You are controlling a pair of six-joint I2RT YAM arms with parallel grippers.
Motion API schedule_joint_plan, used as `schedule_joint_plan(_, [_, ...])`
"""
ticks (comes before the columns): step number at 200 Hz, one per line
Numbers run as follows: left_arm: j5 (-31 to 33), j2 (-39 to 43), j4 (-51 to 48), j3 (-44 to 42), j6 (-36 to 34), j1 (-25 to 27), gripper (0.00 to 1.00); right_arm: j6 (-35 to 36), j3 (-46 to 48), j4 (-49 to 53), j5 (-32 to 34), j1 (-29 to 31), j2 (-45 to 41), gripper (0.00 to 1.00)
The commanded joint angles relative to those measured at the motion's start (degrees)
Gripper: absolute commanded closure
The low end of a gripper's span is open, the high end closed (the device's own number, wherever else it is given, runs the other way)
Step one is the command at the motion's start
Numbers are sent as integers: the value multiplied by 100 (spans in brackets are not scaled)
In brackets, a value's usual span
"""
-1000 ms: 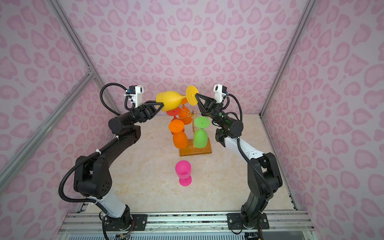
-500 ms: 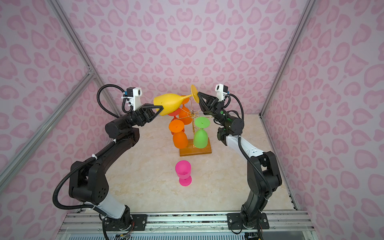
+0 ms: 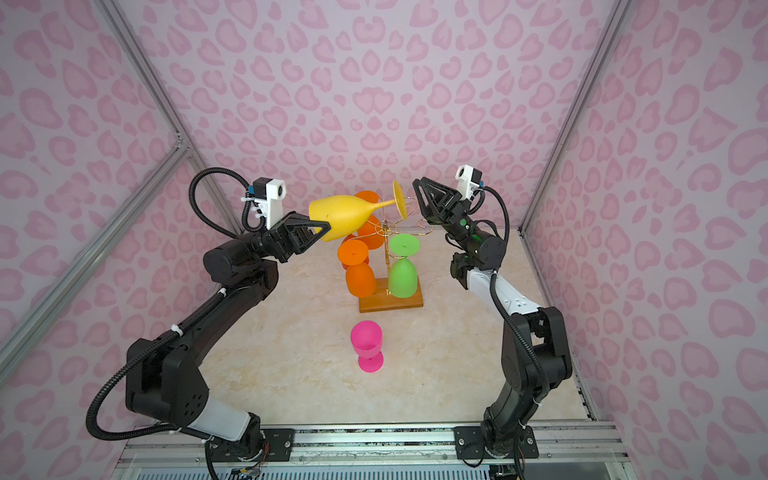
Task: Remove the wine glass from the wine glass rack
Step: 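Open and withdraw the right gripper while the left gripper holds the yellow glass, then lower the yellow glass with the left gripper toward the table beside the magenta glass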
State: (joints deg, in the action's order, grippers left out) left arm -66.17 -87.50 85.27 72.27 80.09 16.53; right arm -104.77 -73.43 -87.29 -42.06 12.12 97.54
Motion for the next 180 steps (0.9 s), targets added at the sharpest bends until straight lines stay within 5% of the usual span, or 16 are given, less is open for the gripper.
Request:
schedule_joint_plan(1, [-154,263,-558,-59,-688,112,98,91,130,-199,-29,-140,-92,62])
schedule_joint_plan(50, [-203,1017,-2695,-243,-2516,463,98,923,607,619,-296,-636,-622,62])
schedule_joint_plan(102, [898,1728,-7854,299,-6234,1058,98,2816,1160,2866,-423,-1037,-1616,62])
schedule_joint_plan(155, [2122,1529,-10167,956,-7790,1959,98,5617,1117,6641,476,-1320,-2784,63])
schedule_joint_plan(180, [2700,1407,-10754,1140,-8149,2346,98,6183,1093,7432,858,-1467,-3083,63])
